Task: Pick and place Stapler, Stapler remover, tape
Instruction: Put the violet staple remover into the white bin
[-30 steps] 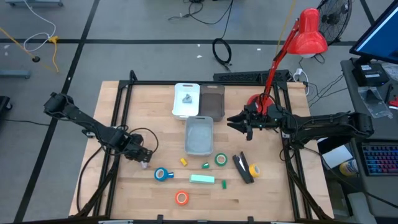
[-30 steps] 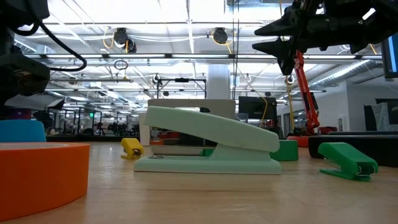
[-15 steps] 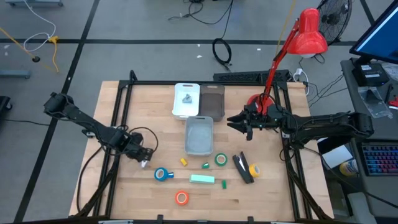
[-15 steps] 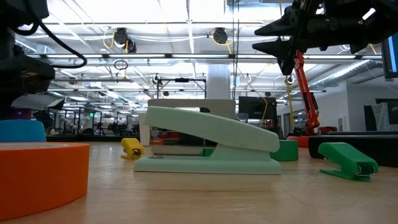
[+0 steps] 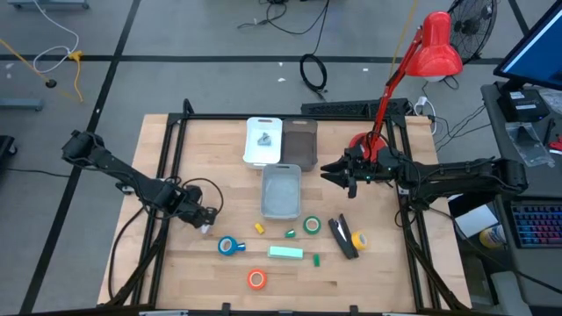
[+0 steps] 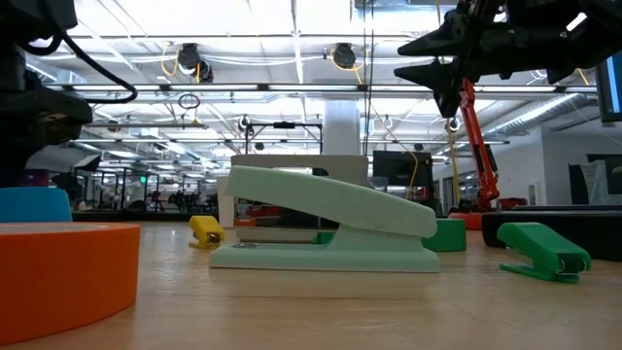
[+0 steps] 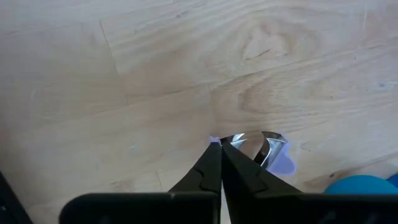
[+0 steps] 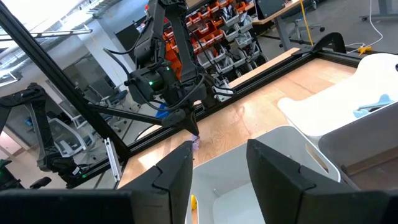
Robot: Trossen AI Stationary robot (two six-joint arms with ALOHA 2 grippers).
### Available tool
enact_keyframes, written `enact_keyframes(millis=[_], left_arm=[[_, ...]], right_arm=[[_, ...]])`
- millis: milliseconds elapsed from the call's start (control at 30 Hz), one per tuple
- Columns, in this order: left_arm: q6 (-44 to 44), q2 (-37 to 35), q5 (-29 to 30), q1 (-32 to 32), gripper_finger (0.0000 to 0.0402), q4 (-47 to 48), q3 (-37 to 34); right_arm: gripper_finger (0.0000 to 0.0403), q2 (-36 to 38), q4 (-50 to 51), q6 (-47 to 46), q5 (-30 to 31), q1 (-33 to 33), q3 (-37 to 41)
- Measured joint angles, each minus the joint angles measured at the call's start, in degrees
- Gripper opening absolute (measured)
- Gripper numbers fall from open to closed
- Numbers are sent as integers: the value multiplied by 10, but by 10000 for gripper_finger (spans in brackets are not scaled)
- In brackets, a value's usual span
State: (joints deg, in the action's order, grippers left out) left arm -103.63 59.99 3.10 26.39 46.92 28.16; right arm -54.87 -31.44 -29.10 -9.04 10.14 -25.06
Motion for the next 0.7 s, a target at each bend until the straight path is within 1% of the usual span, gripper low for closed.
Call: enact_keyframes(millis=[200,367,533,700], left_arm=[[-1,0,15,0,54,0,0],[-1,0,10,0,84,0,0],[-2,0,-39,0,87,-1,0],[-2,0,-40,0,88,-5,0]], right_arm=[[146,0,0,0,0,0,0],[146,0,0,0,0,0,0],[146,0,0,0,0,0,0],[146,0,0,0,0,0,0]])
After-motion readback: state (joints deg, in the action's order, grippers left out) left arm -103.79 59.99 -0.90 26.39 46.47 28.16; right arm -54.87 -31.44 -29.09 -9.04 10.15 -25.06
